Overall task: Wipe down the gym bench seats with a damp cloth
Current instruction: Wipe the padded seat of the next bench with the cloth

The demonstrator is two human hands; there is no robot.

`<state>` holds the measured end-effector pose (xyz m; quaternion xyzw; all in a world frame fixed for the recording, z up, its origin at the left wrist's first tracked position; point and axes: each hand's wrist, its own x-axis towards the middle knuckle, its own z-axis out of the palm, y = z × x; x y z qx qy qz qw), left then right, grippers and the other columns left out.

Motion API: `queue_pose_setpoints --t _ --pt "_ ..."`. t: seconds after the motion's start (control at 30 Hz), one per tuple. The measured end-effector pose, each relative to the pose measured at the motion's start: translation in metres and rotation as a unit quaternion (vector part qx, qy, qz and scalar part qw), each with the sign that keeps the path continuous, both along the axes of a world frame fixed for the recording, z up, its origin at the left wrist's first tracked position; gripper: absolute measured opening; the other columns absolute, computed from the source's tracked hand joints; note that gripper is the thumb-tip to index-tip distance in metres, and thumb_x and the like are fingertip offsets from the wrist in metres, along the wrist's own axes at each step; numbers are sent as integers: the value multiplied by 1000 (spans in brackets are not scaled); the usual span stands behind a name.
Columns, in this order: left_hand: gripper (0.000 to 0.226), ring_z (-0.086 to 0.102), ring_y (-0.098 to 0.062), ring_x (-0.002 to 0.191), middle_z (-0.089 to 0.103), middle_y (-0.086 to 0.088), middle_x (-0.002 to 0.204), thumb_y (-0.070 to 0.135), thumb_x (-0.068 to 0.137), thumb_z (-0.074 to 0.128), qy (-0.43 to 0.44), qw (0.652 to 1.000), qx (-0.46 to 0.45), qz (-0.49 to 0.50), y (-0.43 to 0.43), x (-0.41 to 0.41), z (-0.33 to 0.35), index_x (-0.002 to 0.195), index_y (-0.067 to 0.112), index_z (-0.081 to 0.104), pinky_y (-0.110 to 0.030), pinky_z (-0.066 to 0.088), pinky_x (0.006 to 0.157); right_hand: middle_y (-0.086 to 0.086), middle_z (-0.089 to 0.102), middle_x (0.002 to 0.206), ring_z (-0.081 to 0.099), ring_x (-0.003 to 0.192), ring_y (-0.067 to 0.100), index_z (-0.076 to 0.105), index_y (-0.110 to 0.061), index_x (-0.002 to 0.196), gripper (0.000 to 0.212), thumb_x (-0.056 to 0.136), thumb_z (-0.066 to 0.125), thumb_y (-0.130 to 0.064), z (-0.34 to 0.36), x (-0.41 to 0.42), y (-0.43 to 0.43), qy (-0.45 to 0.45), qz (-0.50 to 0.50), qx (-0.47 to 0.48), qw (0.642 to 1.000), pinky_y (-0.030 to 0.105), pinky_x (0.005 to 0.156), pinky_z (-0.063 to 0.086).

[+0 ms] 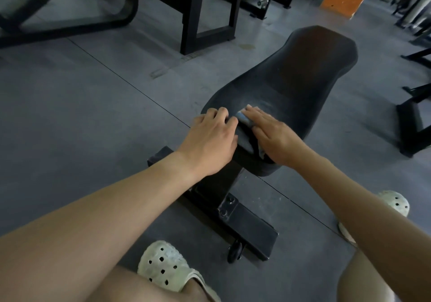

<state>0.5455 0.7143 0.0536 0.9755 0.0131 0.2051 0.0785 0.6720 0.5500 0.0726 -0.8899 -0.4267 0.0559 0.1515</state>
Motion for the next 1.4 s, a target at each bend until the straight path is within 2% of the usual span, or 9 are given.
queue_pose_setpoints --t 0.17,0.33,0.43,0.57,0.77,0.9,1.0,1.07,1.4 --pt "30 56 -22 116 57 -5 129 31 105 49 4 997 -26 -76 -10 -1 1 126 13 60 -38 51 97 5 31 165 27 151 24 37 -22 156 49 107 35 -17 12 49 -31 2 -131 -22 991 33 123 16" --pt "33 56 -22 117 57 -3 131 34 105 48 8 997 -27 -77 -13 3 2 129 15 59 -38 50 96 17 50 137 45 128 38 46 -5 139 41 101 33 -10 10 66 -31 -4 -228 6 974 43 107 34" --pt "34 56 -23 113 57 -4 129 35 105 47 11 997 -8 -76 -14 6 2 130 14 59 -40 51 92 13 42 151 35 142 37 42 -8 146 49 101 29 -19 2 52 -31 -15 -193 0 981 45 117 29" --pt "35 58 -23 109 57 -4 126 35 104 45 14 997 5 -74 -13 7 -1 130 14 58 -42 53 89 -1 20 169 11 157 17 27 -22 161 54 107 32 -22 -2 12 -44 -2 -125 16 992 34 127 7" --pt "37 57 -22 114 57 -4 129 35 105 43 21 997 5 -77 -14 7 -2 133 15 56 -41 52 94 -8 23 167 13 155 8 30 -26 160 52 108 33 -21 -9 -12 -61 -12 -38 39 998 36 128 8" --pt "34 58 -26 114 58 -8 129 29 105 44 22 997 21 -67 -20 5 -6 131 11 55 -43 51 97 -5 26 167 17 155 15 35 -27 157 51 107 30 -21 -6 22 -58 12 -129 41 991 42 128 9" --pt "30 56 -30 113 56 -11 126 24 105 46 31 997 34 -64 -24 5 -6 130 9 53 -46 49 99 3 36 160 26 150 29 39 -17 152 49 104 30 -17 -3 23 -42 7 -179 46 983 48 124 16" --pt "29 55 -31 111 55 -12 124 22 104 45 41 997 38 -59 -26 4 -4 128 8 52 -46 48 98 10 30 163 24 150 32 35 -11 154 51 104 29 -16 -3 7 -34 0 -189 37 981 49 123 14" --pt "38 48 -31 126 47 -12 138 22 106 45 138 989 36 -24 -40 -1 16 143 12 44 -41 47 101 0 20 169 10 157 20 23 -24 161 52 109 27 -24 -22 -57 -62 -36 -11 44 998 45 128 8"
